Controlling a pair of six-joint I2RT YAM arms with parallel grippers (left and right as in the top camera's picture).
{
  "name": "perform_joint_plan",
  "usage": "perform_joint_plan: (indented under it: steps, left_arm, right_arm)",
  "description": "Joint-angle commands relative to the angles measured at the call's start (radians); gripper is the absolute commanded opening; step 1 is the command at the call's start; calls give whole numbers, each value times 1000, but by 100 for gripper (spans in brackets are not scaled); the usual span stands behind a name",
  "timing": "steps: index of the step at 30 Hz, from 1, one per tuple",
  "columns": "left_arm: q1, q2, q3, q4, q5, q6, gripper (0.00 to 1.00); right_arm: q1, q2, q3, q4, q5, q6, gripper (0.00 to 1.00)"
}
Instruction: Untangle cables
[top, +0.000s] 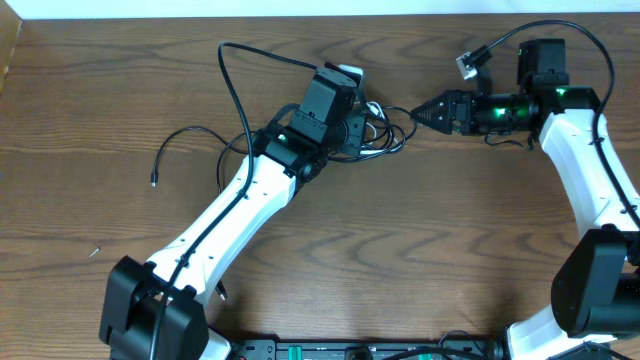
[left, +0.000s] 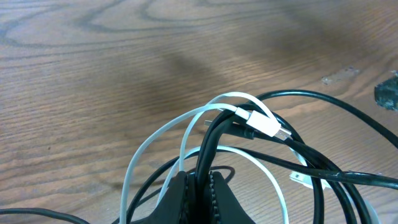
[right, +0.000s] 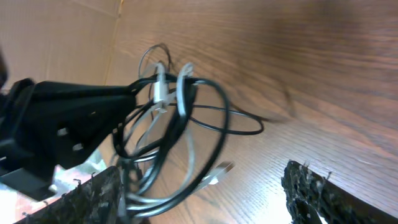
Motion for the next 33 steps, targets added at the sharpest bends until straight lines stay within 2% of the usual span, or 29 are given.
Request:
perform_joint_plan:
  steps: [1,6,13,19,24,31,33]
  left_arm:
    - [1,8,9,14,-29,10,7]
    - [1,8,9,23,-28,10,7]
    - [1,8,9,24,-28,9,8]
    - [1,8,9,29,-28,9,8]
    - [1,8,9,53,-28,5,7]
    - [1,-38,17,149,-16,-43,7]
    - [1,-61,26,155,24,-44,7]
  right_arm:
    - [30,2,26,3,-34,-10,78]
    - [107,6,26,3,148,88,76]
    - [195,6,18,18,298,212,71]
    - [220,18,3,5,421,303,57]
    - [220,56,-4,-36,600,346,48]
    - [219,161,-4,-39,615,348,29]
    - [219,183,-4,-27,615,348,27]
